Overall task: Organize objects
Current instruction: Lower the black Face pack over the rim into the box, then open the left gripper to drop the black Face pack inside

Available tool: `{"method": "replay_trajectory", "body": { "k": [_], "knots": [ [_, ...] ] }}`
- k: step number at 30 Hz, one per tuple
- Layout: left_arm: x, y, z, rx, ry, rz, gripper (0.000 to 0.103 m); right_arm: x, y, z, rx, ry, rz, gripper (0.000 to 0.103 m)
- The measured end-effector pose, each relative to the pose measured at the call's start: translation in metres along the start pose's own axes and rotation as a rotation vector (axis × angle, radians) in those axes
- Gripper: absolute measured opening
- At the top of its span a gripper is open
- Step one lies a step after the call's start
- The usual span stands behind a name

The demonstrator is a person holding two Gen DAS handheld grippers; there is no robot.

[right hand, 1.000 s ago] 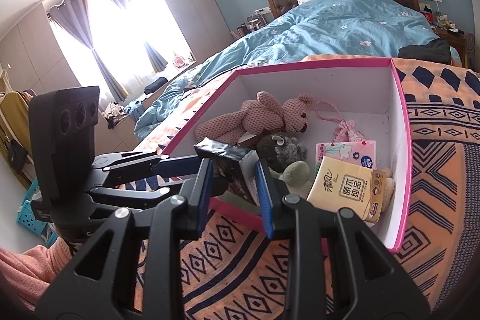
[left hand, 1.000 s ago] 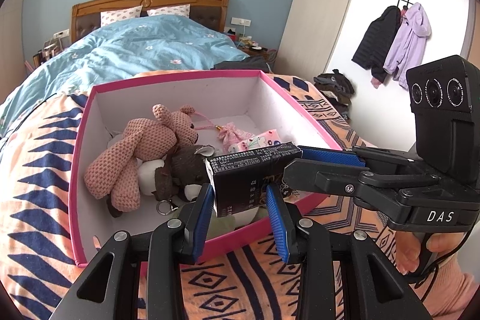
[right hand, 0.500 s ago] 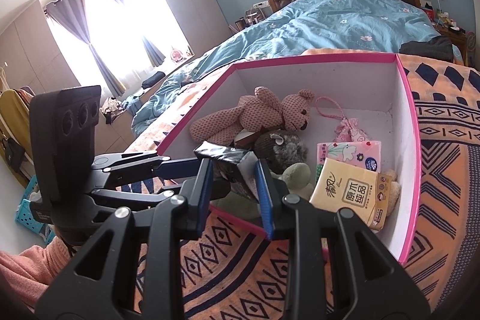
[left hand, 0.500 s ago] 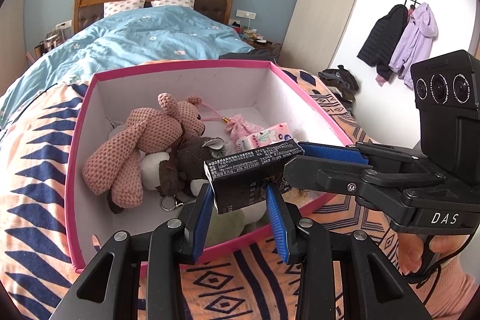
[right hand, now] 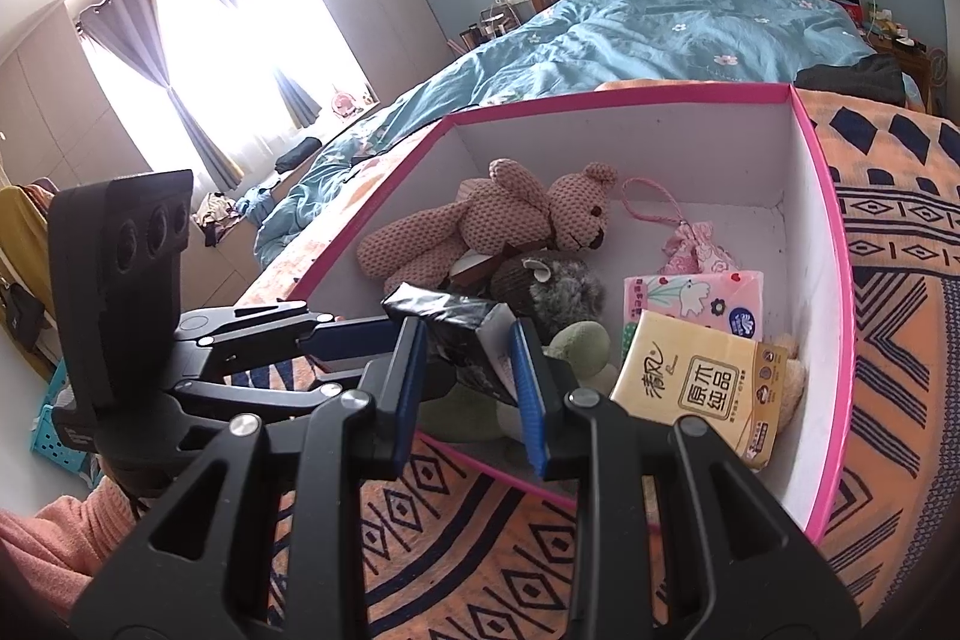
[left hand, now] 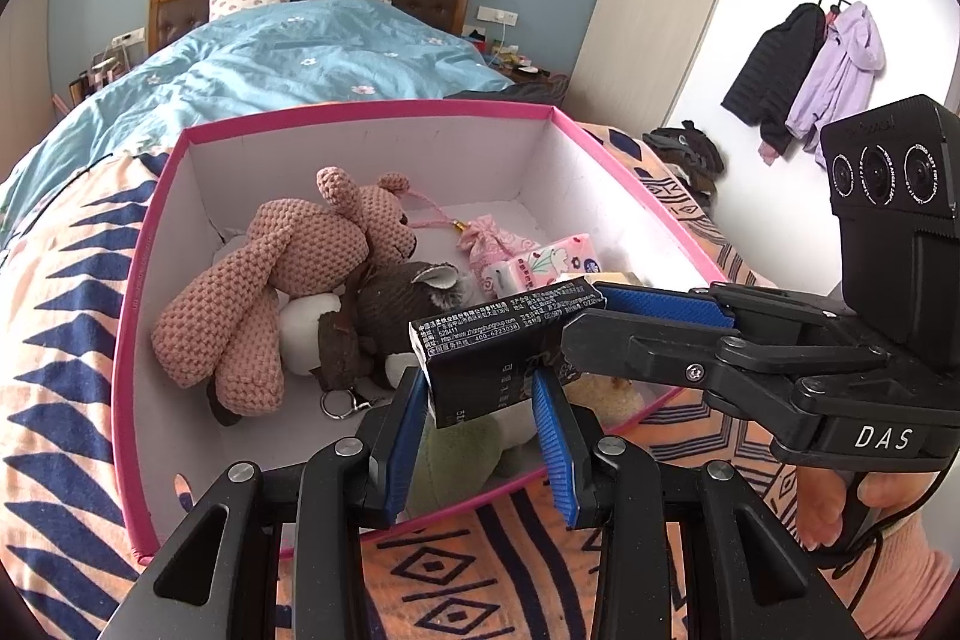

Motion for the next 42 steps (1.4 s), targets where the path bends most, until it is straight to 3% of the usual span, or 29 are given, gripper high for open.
{"method": "replay_trajectory", "body": {
  "k": [22,29,32,34,38,40,42],
  "knots": [
    [-0.003,0.017,-0.01,-0.021,-0.012,-0.018,0.036,0.0,0.018,0.018,0.023,0.037,-0.027,0.032],
    [-0.003,0.019,-0.018,-0.047,-0.02,-0.013,0.037,0.001,0.024,0.026,0.069,0.031,-0.036,0.032],
    [-0.002,0.013,-0.02,-0.065,-0.013,0.018,0.045,0.003,0.023,0.028,0.086,0.029,-0.034,0.032],
    [0.0,0.005,-0.022,-0.075,-0.015,0.048,0.06,0.003,0.02,0.026,0.106,0.013,-0.015,0.034],
    [0.006,-0.019,-0.02,-0.103,0.007,0.121,0.073,0.004,0.002,0.018,0.127,-0.022,0.029,0.043],
    [0.011,-0.033,-0.018,-0.107,0.012,0.161,0.088,0.008,-0.008,0.011,0.141,-0.052,0.044,0.048],
    [0.016,-0.049,-0.015,-0.121,0.022,0.204,0.089,0.014,-0.019,0.003,0.15,-0.084,0.057,0.053]
  ]
}}
Point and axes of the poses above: each gripper's, at about its wrist camera, not at the fingertips, and y roughly the way its jaws point, z to its right, x to its underside, the point moved 10 cm from there along y, roughly the way its jaws point
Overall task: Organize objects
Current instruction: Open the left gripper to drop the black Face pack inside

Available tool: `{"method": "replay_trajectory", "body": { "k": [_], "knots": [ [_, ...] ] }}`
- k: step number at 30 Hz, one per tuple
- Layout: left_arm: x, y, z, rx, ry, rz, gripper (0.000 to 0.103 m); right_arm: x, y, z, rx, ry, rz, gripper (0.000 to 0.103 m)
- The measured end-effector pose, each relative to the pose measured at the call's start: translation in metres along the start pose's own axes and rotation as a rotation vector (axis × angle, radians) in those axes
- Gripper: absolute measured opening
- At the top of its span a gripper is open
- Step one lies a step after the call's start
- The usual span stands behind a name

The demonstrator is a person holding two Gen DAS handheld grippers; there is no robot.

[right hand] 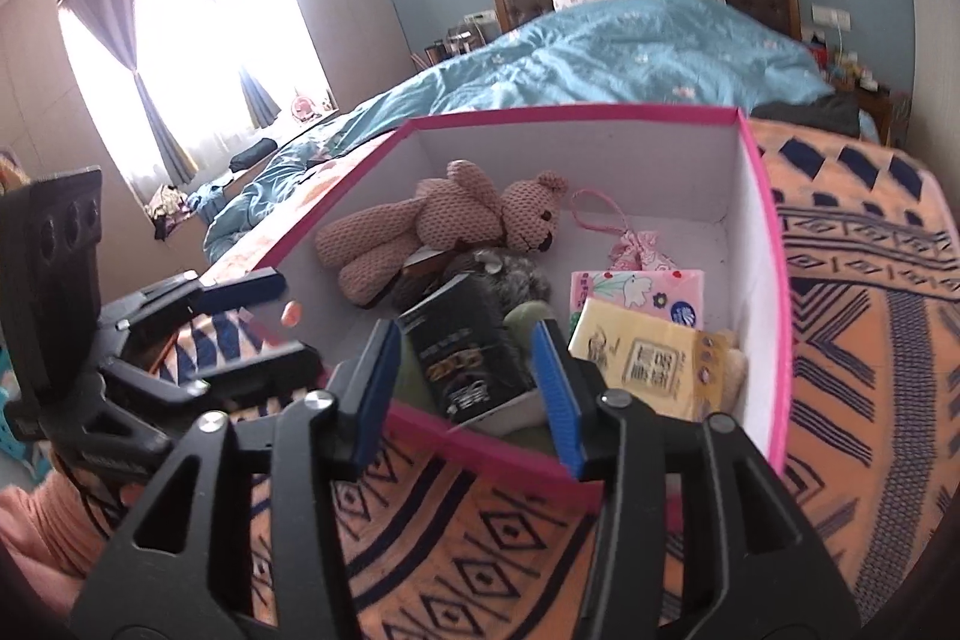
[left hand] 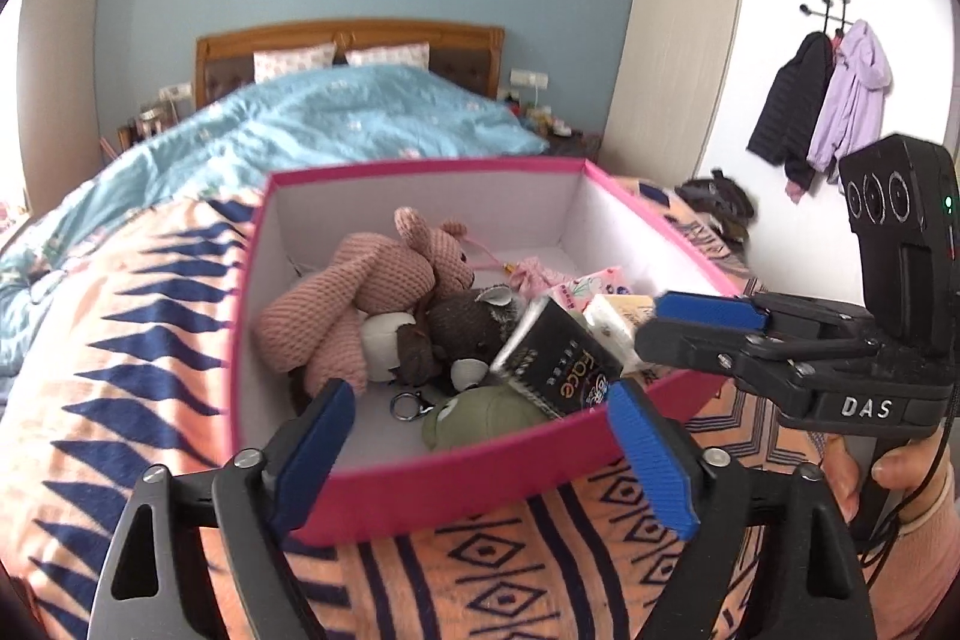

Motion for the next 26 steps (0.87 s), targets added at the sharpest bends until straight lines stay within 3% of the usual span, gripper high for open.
{"method": "replay_trajectory", "body": {
  "k": [2,4,8,16,26],
  "knots": [
    [0.004,-0.013,0.003,0.007,0.002,0.03,0.091,0.008,-0.012,-0.007,0.013,-0.028,0.018,0.064],
    [0.011,-0.023,0.005,-0.007,0.003,0.044,0.103,0.018,-0.023,-0.012,0.041,-0.063,0.033,0.082],
    [0.026,-0.034,0.002,-0.072,0.002,0.069,0.103,0.04,-0.038,-0.014,0.121,-0.097,0.066,0.099],
    [0.059,-0.037,0.004,-0.117,-0.045,0.032,0.103,0.082,-0.044,-0.005,0.193,-0.043,0.059,0.1],
    [0.081,-0.041,0.005,-0.181,-0.055,0.022,0.103,0.105,-0.043,-0.012,0.223,-0.045,0.047,0.1]
  ]
}}
Point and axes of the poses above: each gripper's, at about its wrist camera, not at the fingertips, and y roughly the way its jaws point, z to its right, x to its underside, the point moved 10 cm from there along y, roughly the way its jaws point
